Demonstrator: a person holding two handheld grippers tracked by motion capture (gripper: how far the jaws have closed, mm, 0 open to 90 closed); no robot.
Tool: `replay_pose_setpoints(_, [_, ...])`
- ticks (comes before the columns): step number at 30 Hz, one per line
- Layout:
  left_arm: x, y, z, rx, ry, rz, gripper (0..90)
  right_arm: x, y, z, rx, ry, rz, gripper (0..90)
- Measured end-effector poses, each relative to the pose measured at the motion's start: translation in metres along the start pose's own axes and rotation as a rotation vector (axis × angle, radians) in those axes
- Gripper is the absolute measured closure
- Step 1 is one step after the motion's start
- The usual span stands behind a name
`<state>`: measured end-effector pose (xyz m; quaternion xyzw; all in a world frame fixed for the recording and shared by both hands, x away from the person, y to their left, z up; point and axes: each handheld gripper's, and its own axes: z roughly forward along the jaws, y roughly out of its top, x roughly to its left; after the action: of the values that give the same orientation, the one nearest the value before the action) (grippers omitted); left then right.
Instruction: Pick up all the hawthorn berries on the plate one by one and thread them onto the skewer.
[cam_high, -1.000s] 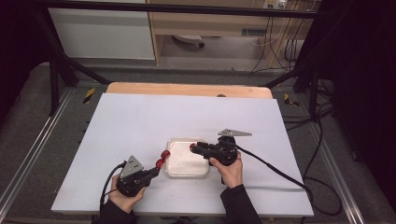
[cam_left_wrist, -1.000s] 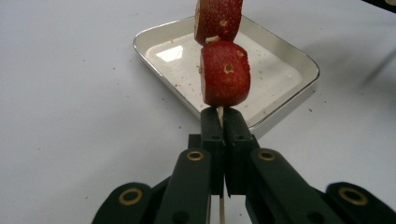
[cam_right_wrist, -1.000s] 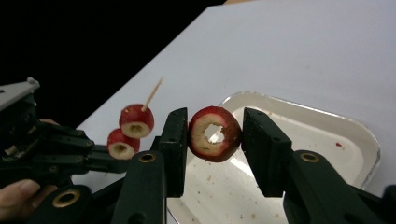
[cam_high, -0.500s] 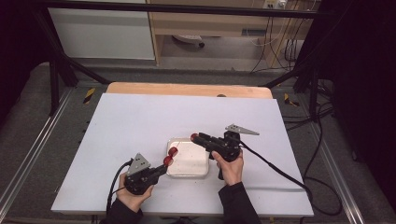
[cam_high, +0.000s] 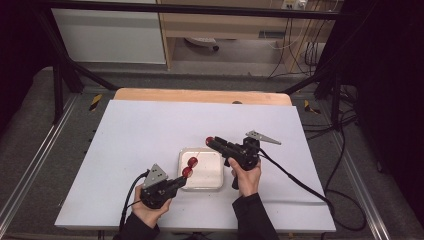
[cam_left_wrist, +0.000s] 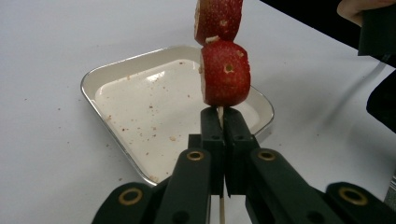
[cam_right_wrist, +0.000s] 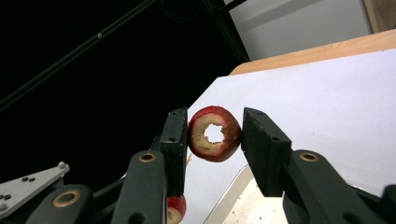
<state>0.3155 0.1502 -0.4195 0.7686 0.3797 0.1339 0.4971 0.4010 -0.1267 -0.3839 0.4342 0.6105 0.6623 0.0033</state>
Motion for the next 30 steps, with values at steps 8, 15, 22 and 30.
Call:
replay_pose_setpoints(8, [-0.006, 0.002, 0.006, 0.001, -0.007, -0.035, 88.2, -0.002, -0.002, 0.004, -0.040, -0.013, 0.010, 62.3])
replay_pose_setpoints(15, [-0.010, 0.006, 0.013, -0.010, -0.012, -0.088, 88.1, -0.002, -0.003, 0.006, -0.079, -0.014, 0.014, 62.3])
replay_pose_setpoints(22, [-0.013, 0.007, 0.018, -0.021, -0.008, -0.093, 88.1, -0.002, -0.005, 0.008, -0.098, -0.018, 0.019, 62.4])
replay_pose_setpoints(30, [-0.013, 0.008, 0.019, -0.028, -0.007, -0.097, 88.1, -0.003, -0.007, 0.010, -0.108, -0.018, 0.028, 62.4])
